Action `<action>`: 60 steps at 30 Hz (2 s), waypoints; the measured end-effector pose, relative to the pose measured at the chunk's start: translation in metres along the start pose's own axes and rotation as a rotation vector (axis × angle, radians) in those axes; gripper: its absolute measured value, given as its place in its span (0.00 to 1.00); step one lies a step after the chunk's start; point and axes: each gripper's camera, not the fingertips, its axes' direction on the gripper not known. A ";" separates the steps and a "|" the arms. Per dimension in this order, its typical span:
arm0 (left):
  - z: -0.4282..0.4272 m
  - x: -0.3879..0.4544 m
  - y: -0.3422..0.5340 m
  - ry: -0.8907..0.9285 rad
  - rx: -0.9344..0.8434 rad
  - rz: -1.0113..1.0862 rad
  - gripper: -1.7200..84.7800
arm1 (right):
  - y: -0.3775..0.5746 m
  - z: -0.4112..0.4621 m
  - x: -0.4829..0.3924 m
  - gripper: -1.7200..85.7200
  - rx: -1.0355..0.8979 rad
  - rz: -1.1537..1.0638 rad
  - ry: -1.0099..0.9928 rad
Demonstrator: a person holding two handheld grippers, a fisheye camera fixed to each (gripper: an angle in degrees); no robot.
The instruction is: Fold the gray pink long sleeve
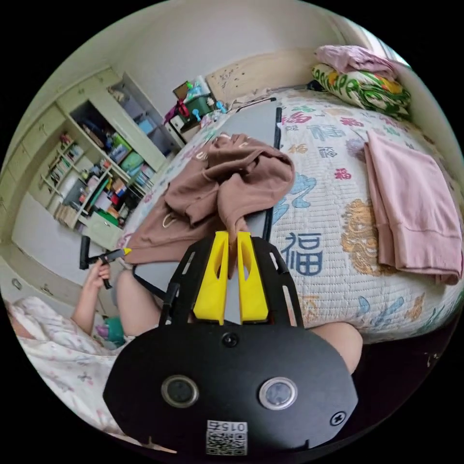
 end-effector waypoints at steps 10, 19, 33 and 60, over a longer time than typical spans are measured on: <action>-0.028 0.011 -0.009 0.014 -0.088 0.046 0.03 | 0.050 -0.006 0.061 0.04 -0.258 0.122 -0.013; -0.043 0.044 -0.001 -0.038 -0.183 0.083 0.03 | 0.086 -0.015 0.085 0.05 -0.271 0.144 0.031; -0.118 0.197 -0.017 -0.159 0.136 0.404 0.10 | 0.091 -0.021 0.017 0.13 -0.040 -0.173 -0.060; -0.058 0.264 -0.029 -0.172 0.402 0.370 0.02 | 0.211 0.146 -0.110 0.11 -0.122 -0.656 -0.286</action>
